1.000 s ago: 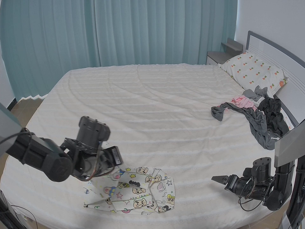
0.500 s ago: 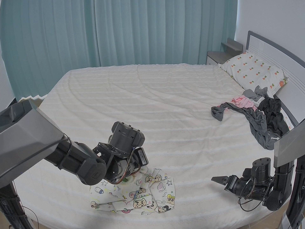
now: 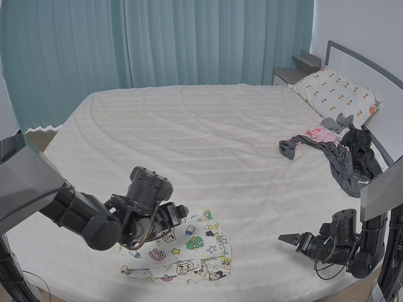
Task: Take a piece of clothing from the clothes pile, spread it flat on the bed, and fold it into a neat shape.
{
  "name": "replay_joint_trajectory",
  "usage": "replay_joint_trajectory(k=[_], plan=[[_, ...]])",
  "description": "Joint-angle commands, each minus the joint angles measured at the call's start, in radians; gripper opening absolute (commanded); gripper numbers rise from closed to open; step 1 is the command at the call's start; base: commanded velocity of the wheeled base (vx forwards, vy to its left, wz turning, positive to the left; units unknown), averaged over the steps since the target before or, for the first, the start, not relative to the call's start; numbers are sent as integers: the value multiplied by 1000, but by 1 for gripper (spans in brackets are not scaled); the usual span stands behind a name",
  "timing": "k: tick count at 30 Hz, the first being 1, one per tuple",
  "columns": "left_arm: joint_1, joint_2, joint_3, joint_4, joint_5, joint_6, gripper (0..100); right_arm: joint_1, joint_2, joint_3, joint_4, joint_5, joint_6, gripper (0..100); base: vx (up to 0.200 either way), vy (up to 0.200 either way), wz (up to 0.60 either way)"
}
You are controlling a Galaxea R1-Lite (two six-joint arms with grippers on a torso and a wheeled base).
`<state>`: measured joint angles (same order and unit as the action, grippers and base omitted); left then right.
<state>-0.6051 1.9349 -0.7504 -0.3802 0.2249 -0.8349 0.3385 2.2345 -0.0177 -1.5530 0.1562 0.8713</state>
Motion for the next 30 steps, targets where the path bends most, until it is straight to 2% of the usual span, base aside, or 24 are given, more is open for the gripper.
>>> replay_joint_trajectory(k=[1, 3, 4, 5, 7, 9, 15, 19, 27, 30], plan=[[45, -131, 204, -154, -35, -93, 100, 24, 8, 15, -12, -1, 0, 100, 0, 0, 0], [45, -129, 230, -195, -41, -112, 100, 25, 8, 15, -12, -1, 0, 100, -200, 0, 0], [45, -122, 287, -279, -67, -133, 100, 25, 8, 15, -12, -3, 0, 100, -200, 0, 0], [45, -117, 321, -333, -90, -136, 100, 25, 7, 15, -12, -3, 0, 100, 0, 0, 0], [45, -117, 338, -353, -101, -136, 100, 27, 7, 15, -12, -4, 0, 100, 0, 0, 0], [47, -114, 402, -460, -131, -138, 100, 25, 7, 15, -12, -7, 0, 100, 0, 0, 0], [54, -94, 461, -588, -148, -136, 100, 33, 8, 15, -12, -9, 0, 100, 0, 0, 0], [79, -77, 464, -603, -187, -138, 100, 43, 10, 16, -12, -10, -2, 100, 0, 0, 0], [189, -70, 471, -609, -306, -136, 100, 54, 2, 15, -12, -24, -5, 100, 0, 200, 0], [203, -67, 471, -611, -314, -135, 100, 54, -13, 10, -13, -33, -8, 100, 0, 200, 0]])
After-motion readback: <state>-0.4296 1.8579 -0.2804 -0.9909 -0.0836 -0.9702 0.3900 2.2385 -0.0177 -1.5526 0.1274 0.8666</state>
